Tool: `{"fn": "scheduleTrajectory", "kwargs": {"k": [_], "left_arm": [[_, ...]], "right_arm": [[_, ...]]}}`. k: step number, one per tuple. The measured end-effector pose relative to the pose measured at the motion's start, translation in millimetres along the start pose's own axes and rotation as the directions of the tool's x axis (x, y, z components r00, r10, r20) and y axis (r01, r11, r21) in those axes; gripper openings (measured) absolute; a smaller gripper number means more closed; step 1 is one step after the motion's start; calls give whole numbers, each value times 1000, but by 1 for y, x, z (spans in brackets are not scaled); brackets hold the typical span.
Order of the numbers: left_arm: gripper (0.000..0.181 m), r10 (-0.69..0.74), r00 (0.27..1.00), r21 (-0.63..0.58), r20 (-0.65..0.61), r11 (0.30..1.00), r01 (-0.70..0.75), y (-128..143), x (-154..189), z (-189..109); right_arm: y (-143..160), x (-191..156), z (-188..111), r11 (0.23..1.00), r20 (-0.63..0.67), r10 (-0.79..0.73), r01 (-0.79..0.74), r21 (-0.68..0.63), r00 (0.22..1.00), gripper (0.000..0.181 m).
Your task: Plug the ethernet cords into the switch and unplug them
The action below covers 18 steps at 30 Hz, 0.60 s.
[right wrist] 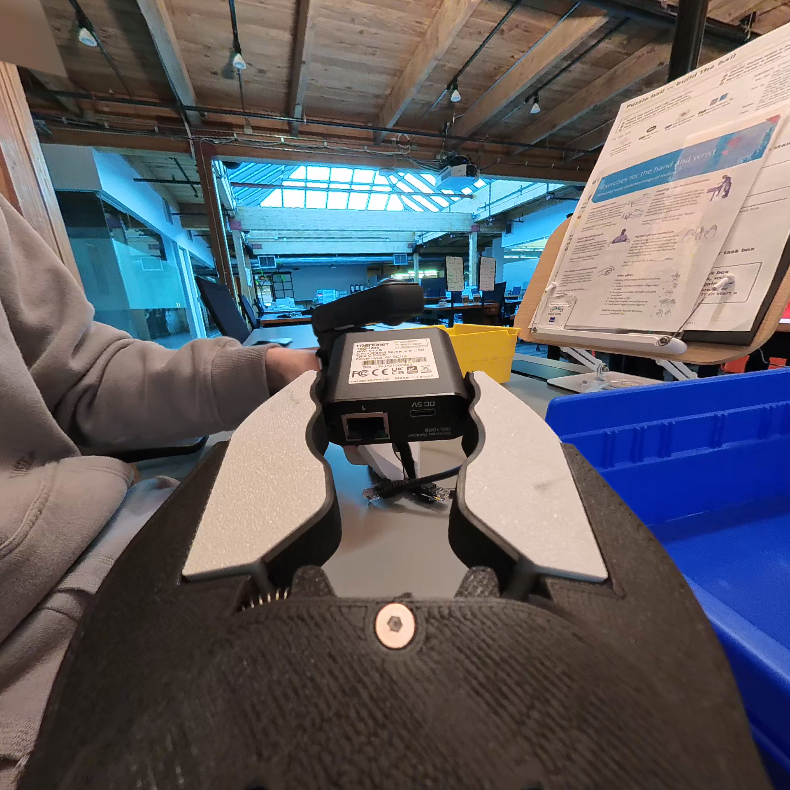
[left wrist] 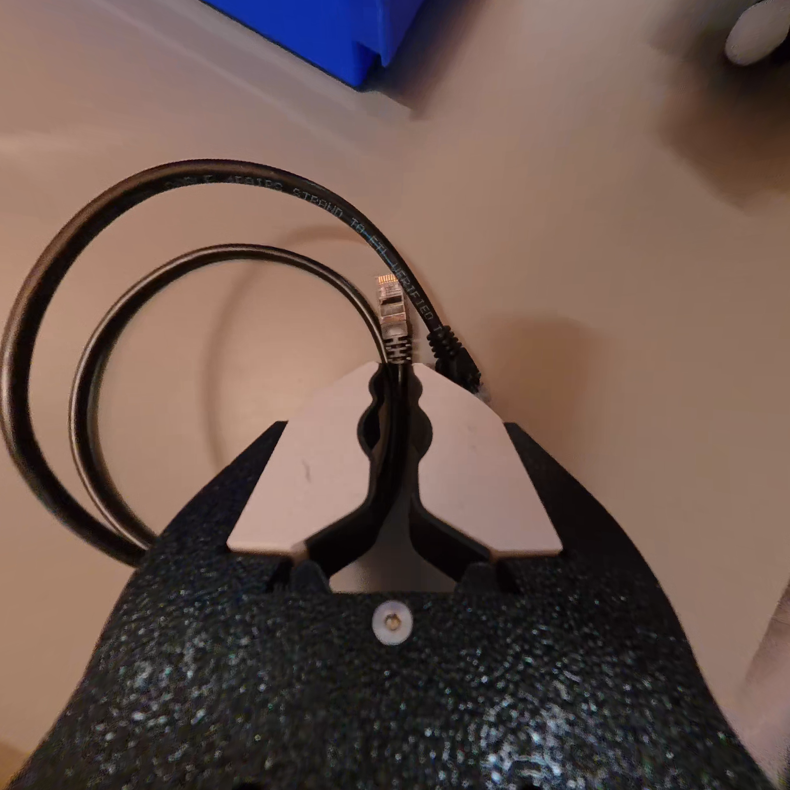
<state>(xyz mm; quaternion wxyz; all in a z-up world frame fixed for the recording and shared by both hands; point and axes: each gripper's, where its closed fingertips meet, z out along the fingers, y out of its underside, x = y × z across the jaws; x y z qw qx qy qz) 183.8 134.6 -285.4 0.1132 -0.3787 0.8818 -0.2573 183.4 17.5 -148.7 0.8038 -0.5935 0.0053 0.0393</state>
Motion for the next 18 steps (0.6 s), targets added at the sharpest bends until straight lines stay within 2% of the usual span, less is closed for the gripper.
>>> {"fn": "scheduleTrajectory", "kwargs": {"k": [1, 3, 6, 8, 18], "left_arm": [[7, 21, 1000, 21, 12, 1000, -21, -1, 0, -1], [6, 60, 997, 61, 46, 996, -62, 0, -1, -2], [6, 13, 995, 103, 96, 994, -22, 1, -2, -6], [9, -32, 997, 121, 71, 992, 23, 1, 3, -7], [5, 2, 1000, 109, -1, 994, -2, 2, 7, -3]], "right_arm": [[0, 0, 0, 1000, 0, 0, 0, -1, 1000, 62], [0, 0, 0, 1000, -1, -1, 1, 0, 1000, 62], [0, 0, 0, 1000, -2, -2, 2, 3, 1000, 62], [0, 0, 0, 1000, -1, -2, 2, 0, 1000, 62], [0, -1, 0, 1000, 2, -3, 3, -2, 1000, 62]]}}
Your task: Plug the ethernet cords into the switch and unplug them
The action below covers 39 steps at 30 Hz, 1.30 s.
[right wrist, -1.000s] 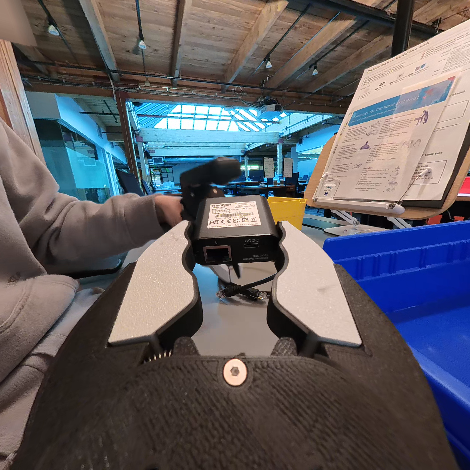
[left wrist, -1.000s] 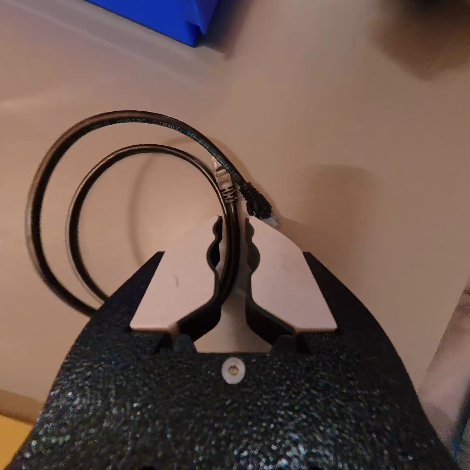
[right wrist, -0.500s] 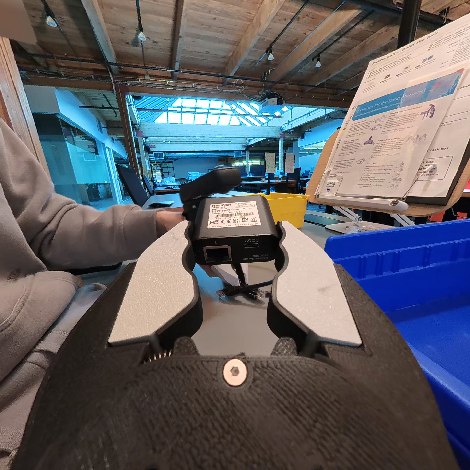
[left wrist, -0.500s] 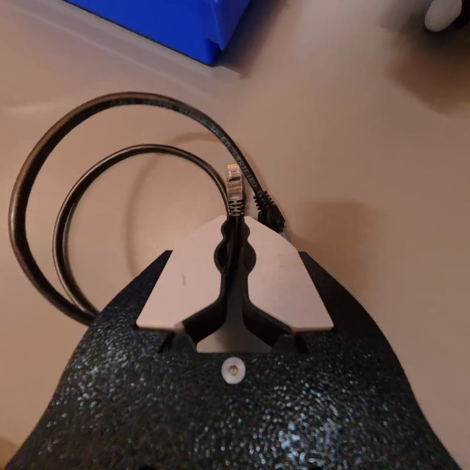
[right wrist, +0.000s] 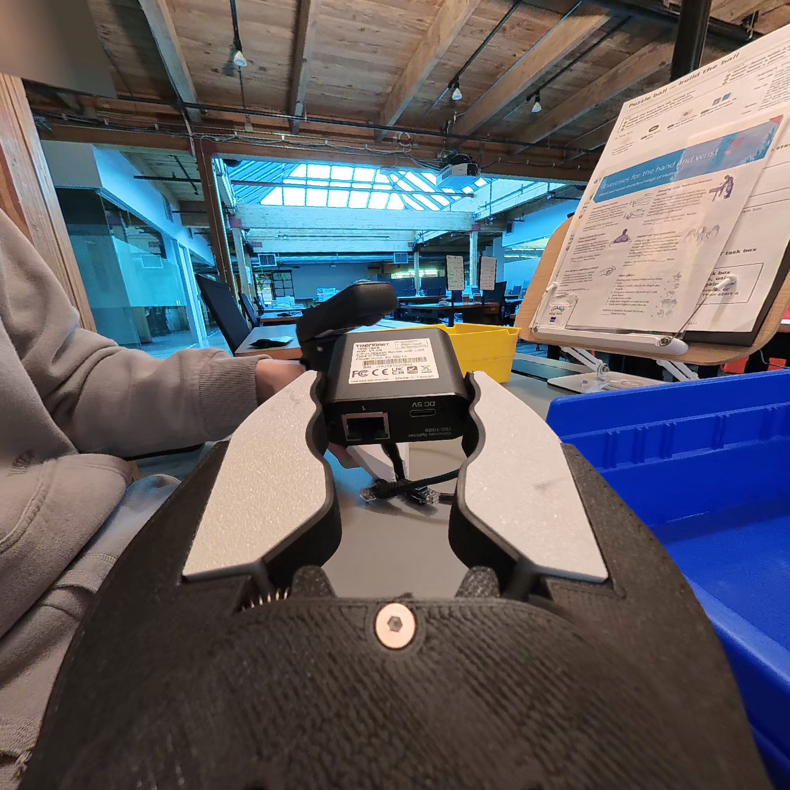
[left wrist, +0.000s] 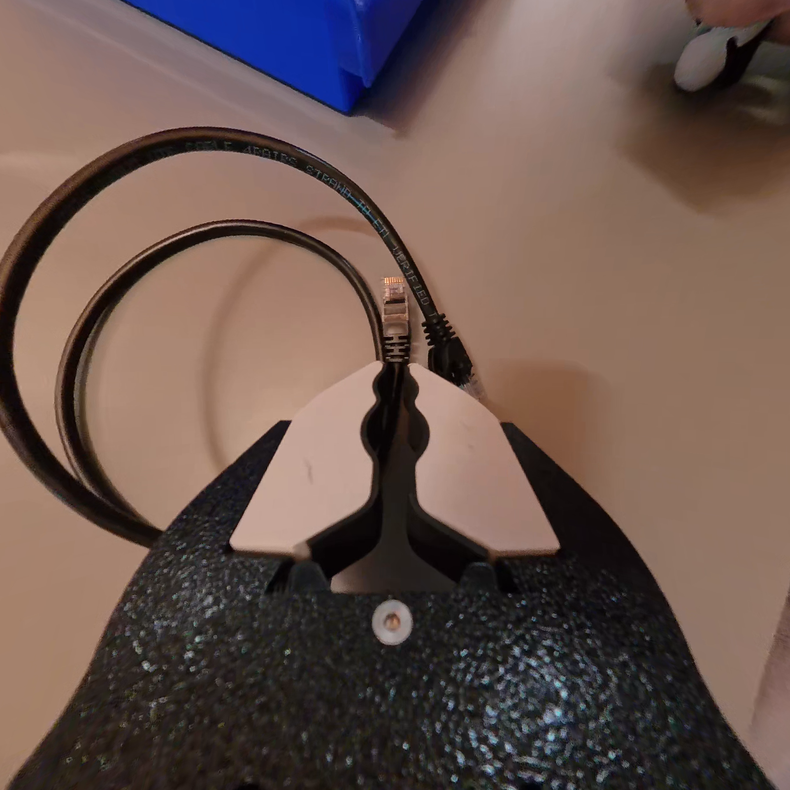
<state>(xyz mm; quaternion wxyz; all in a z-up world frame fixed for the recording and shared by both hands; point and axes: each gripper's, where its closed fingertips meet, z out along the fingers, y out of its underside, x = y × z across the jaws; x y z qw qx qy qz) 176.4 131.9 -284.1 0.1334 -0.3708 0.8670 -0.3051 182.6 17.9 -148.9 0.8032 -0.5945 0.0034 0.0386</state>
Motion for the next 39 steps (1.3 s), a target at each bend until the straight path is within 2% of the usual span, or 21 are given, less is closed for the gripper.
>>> {"fn": "scheduleTrajectory", "kwargs": {"k": [2, 4, 6, 8, 12, 16, 18, 19, 26, 31, 39], "left_arm": [[5, -41, 999, 7, -26, 999, 41, 0, 0, 0], [5, -20, 999, 32, -34, 999, 21, 0, 0, 0], [5, 50, 999, 53, -17, 997, -49, 0, 0, 0], [4, 111, 994, 25, 13, 993, -112, 3, -2, -3], [4, 237, 970, -13, 55, 972, -236, -9, -6, -34], [4, 340, 934, -166, 108, 933, -320, -13, -17, -72], [4, 404, 904, -282, 140, 891, -355, -9, -24, -84], [4, 428, 894, -289, 131, 879, -378, -12, -21, -86], [4, 479, 876, -49, -53, 875, -482, -58, 39, -93], [4, 503, 860, -25, -93, 862, -507, -69, 49, -92], [4, 517, 849, -19, -114, 853, -522, -74, 57, -97]], "right_arm": [[0, 0, 0, 1000, 2, 0, 0, -2, 1000, 62], [1, 0, 1, 1000, 4, 1, -1, -7, 1000, 62], [1, 0, 1, 1000, 3, 4, -4, -9, 1000, 62], [1, 1, 1, 1000, -2, 2, -2, -10, 1000, 62], [3, -2, 3, 1000, 3, -12, 12, -25, 1000, 62], [8, -4, 6, 998, 16, -21, 22, -60, 1000, 62], [10, -7, 9, 997, 25, -29, 31, -77, 999, 62], [11, -10, 10, 996, 42, -27, 31, -85, 999, 62], [20, -28, 19, 991, 146, -4, 24, -133, 989, 62], [18, -37, 17, 992, 209, 35, -9, -123, 977, 62], [23, -38, 20, 988, 209, 27, 7, -157, 978, 62]]}}
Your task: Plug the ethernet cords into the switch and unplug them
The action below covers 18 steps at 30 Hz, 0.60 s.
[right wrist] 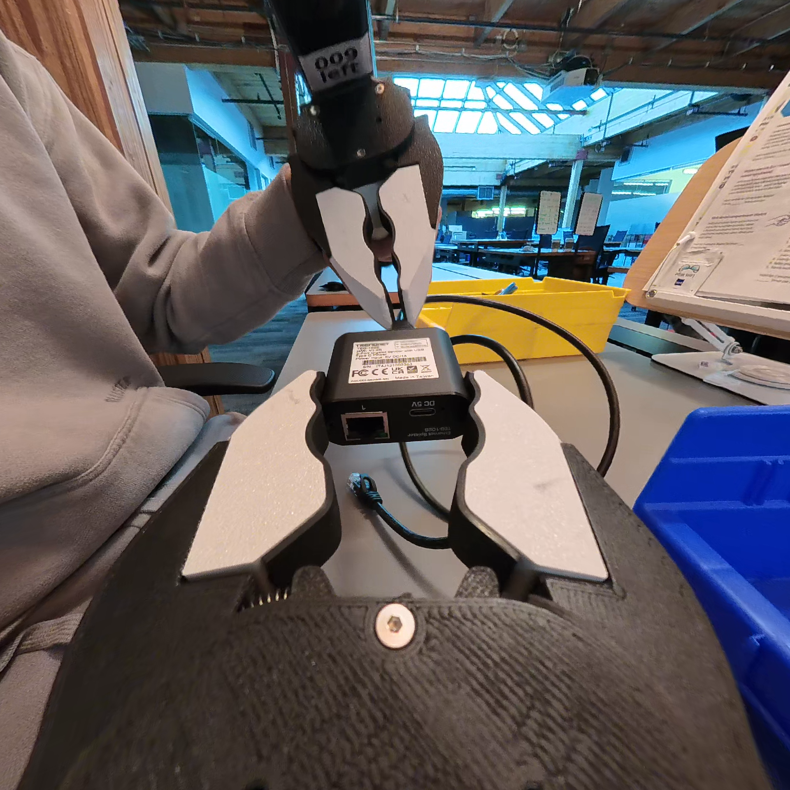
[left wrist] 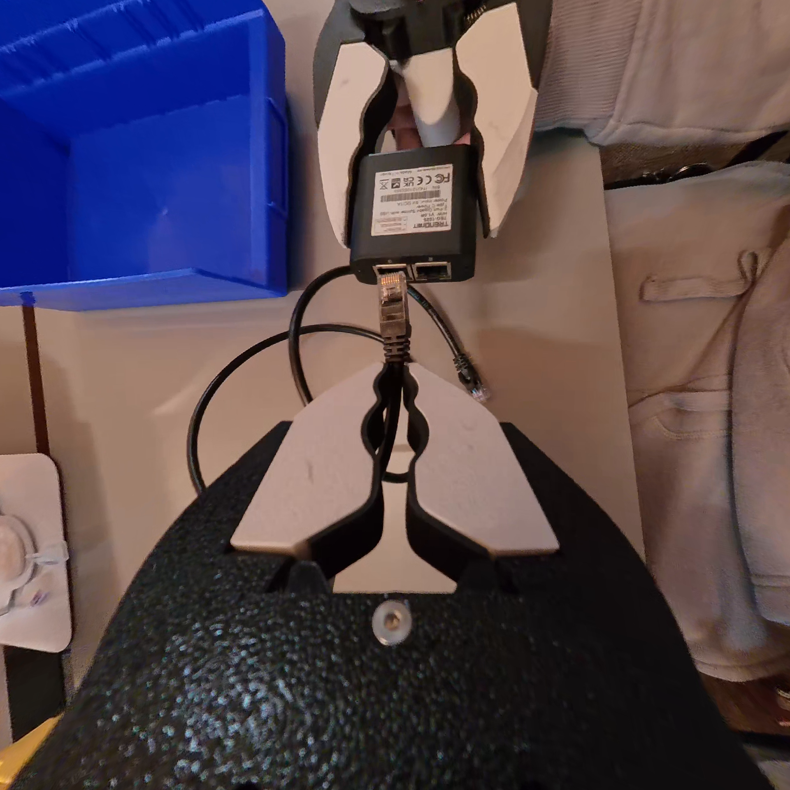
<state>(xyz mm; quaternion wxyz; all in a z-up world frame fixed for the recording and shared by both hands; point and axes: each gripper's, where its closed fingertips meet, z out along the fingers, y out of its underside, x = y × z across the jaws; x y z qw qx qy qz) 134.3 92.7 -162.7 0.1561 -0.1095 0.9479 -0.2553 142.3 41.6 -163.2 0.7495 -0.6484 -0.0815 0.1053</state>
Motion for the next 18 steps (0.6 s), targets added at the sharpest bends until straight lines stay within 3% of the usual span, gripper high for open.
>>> {"fn": "scheduleTrajectory", "kwargs": {"k": [5, 10, 18], "left_arm": [[4, 14, 1000, -32, 9, 999, -13, 0, 1, 3], [3, -21, 999, 14, 28, 1000, 21, -10, -2, 0], [3, -169, 984, 224, -50, 959, 176, -14, -6, 2]], "right_arm": [[3, -1, 3, 1000, 3, -6, 6, -22, 1000, 62], [2, -1, 2, 1000, 1, -3, 3, -12, 1000, 62], [-2, 2, 2, 1000, -25, -3, 3, 22, 1000, 62]]}}
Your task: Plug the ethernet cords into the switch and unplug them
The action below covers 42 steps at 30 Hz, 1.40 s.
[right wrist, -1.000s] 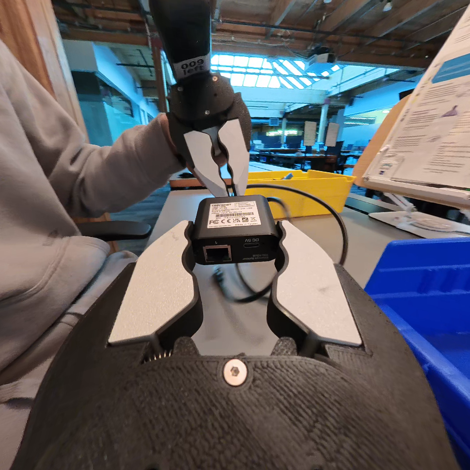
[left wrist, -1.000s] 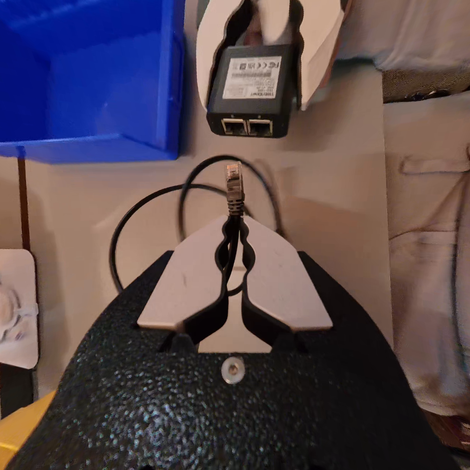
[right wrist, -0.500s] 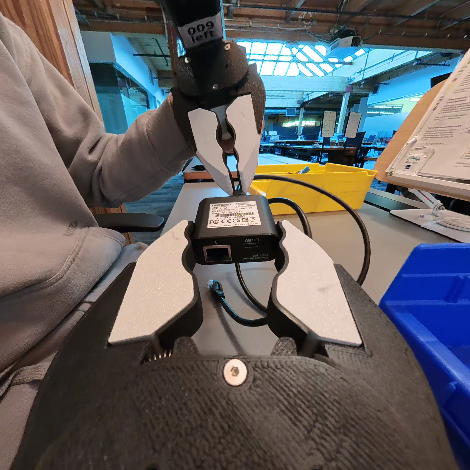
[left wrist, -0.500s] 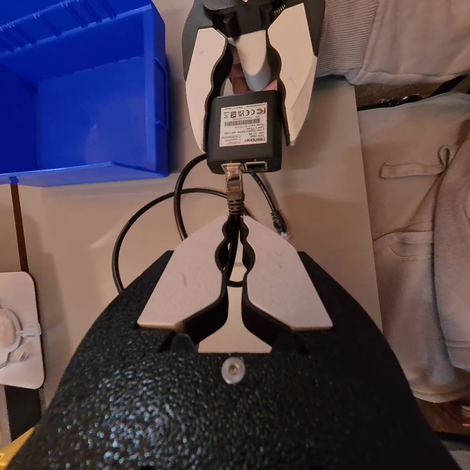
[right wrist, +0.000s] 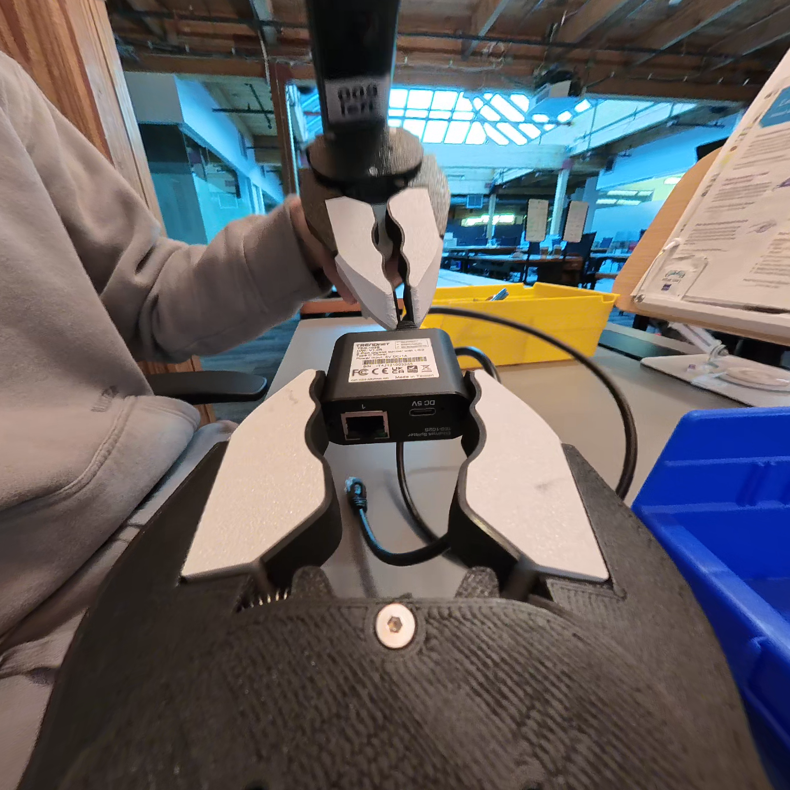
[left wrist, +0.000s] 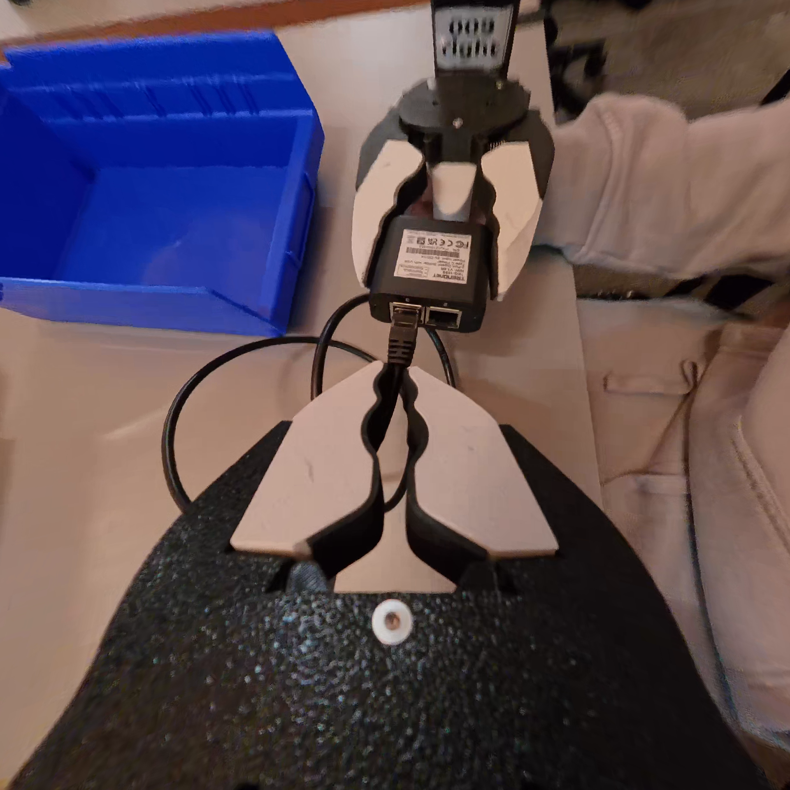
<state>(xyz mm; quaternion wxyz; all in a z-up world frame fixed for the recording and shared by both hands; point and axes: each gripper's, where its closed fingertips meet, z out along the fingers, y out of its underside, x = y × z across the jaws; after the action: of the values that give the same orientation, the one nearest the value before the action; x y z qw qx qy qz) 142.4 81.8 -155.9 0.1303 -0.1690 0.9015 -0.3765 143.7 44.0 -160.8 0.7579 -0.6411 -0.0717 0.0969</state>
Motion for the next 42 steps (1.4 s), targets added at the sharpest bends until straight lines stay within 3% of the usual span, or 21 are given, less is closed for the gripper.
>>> {"fn": "scheduleTrajectory", "kwargs": {"k": [3, 6, 8, 11, 14, 16, 18, 20, 22, 25, 33, 35, 36, 42], "left_arm": [[5, -69, 998, 185, -5, 980, 68, -11, -3, -1], [4, -95, 995, 333, -19, 938, 96, -17, -2, -3], [5, -127, 990, 348, -64, 927, 142, -13, 0, -5], [23, -153, 987, 383, 48, 916, 123, -9, -17, -22], [29, -212, 957, 441, 196, 891, 107, -1, -43, -67], [33, -302, 889, 369, 343, 914, 168, 35, -74, -102], [33, -417, 713, 235, 563, 908, 346, 101, -114, -146], [33, -465, 521, 123, 716, 819, 561, 176, -135, -188], [32, -528, 401, 111, 749, 696, 709, 229, -142, -208], [32, -646, 359, 131, 674, 582, 802, 263, -143, -202], [30, -755, 312, 205, 577, 503, 839, 287, -170, -166], [10, -768, 318, 218, 556, 504, 836, 287, -175, -161], [10, -765, 325, 217, 557, 512, 831, 287, -175, -161], [4, -739, 304, 345, 601, 583, 735, 266, -177, -212]], "right_arm": [[-10, 3, -4, 995, -1, 13, -12, 97, 1000, 62], [-10, 4, -5, 996, -11, -5, 6, 88, 1000, 62], [-11, 4, -6, 995, -11, -4, 5, 97, 1000, 62], [-11, 7, -9, 995, -34, -8, 11, 98, 999, 62], [-12, 13, -13, 995, -74, -10, 17, 99, 997, 62], [-12, 15, -13, 995, -91, -5, 14, 98, 996, 62], [-11, 16, -12, 996, -91, -5, 13, 92, 996, 62], [-11, 16, -12, 996, -89, -2, 10, 89, 996, 62], [-10, 16, -12, 996, -86, 2, 5, 86, 996, 62], [-10, 15, -11, 997, -82, -1, 8, 82, 997, 62], [-8, 14, -9, 998, -80, -12, 17, 63, 997, 62], [-8, 14, -9, 998, -83, -13, 18, 63, 996, 62], [-8, 14, -9, 998, -84, -14, 20, 64, 996, 62], [-8, 15, -9, 998, -82, -10, 16, 63, 997, 62]]}}
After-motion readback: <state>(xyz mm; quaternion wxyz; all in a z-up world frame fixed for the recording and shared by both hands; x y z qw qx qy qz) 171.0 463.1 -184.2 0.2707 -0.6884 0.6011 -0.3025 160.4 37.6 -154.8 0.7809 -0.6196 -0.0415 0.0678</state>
